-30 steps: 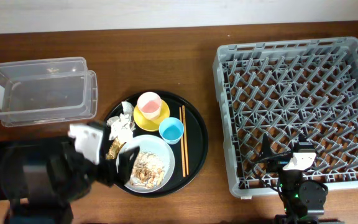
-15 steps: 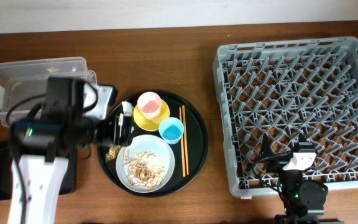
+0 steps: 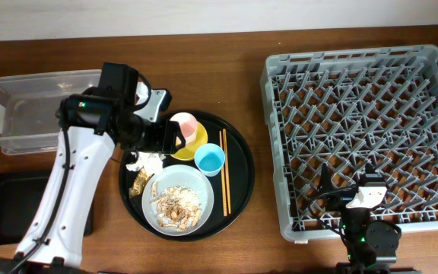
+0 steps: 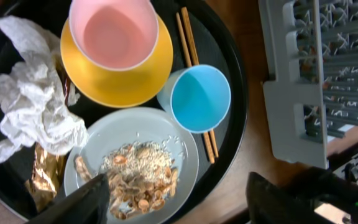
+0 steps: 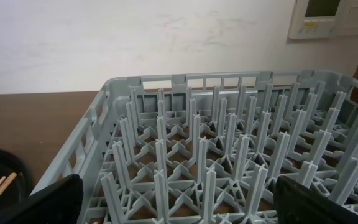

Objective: Sort waste into correct bins and load items into the dishwasher rack
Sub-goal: 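Reach the left gripper to the crumpled white tissue on the tray, then grasp the white tissue with the left gripper and lift it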

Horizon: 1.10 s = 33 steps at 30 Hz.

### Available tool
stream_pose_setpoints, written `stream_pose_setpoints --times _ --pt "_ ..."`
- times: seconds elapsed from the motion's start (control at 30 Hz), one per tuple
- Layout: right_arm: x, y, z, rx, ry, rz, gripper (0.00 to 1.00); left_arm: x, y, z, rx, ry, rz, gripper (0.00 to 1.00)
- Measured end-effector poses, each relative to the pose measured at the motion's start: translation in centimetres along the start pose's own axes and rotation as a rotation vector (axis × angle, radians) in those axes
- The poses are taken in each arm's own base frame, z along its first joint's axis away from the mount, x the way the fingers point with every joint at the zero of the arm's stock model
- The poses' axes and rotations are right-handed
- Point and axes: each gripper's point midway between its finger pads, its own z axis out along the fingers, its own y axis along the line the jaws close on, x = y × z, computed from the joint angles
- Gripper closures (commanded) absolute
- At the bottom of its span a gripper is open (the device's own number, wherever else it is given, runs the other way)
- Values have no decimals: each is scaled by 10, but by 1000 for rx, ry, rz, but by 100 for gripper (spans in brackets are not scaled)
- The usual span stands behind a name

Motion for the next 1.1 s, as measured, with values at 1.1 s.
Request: stream_pose_setpoints --times 1.1 --pt "0 0 0 0 0 0 2 15 158 101 -502 238 -472 52"
